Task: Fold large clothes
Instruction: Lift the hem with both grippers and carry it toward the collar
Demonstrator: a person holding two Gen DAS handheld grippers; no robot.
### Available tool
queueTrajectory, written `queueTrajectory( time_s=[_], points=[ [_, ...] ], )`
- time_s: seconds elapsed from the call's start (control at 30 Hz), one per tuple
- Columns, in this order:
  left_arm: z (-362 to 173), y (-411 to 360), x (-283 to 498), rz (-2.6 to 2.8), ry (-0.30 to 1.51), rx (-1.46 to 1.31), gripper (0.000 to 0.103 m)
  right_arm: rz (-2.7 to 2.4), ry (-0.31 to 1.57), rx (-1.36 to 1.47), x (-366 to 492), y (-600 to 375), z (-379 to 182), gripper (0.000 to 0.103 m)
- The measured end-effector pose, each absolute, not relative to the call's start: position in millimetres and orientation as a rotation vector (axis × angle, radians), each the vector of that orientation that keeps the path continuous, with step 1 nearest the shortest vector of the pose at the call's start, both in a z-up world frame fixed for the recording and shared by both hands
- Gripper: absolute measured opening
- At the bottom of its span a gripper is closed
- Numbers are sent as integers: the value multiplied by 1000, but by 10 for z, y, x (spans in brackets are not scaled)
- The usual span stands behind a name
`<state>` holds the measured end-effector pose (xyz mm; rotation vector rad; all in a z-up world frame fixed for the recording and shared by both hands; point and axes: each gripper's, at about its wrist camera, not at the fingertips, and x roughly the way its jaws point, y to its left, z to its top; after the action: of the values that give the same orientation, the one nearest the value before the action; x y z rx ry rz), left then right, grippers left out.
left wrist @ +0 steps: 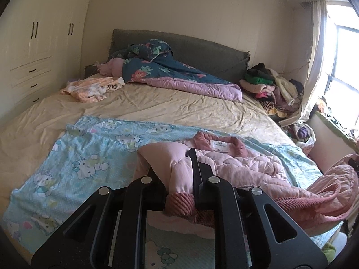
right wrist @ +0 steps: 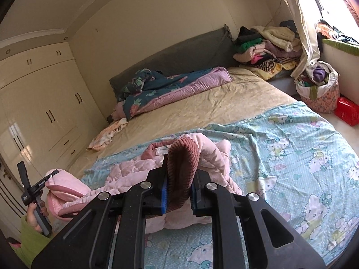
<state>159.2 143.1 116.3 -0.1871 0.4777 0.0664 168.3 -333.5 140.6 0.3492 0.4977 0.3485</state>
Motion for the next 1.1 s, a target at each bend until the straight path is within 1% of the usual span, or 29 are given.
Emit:
queueTrajectory(
  time_s=[0.5, 1.1],
  points=[
    [1149, 1445, 1974, 109, 496, -140, 9, 312, 521, 365, 2177, -3351, 1390, 14],
    [976, 1462, 2487, 164, 542, -80, 9, 276, 616, 359, 3006, -3252, 1318, 14]
  ],
)
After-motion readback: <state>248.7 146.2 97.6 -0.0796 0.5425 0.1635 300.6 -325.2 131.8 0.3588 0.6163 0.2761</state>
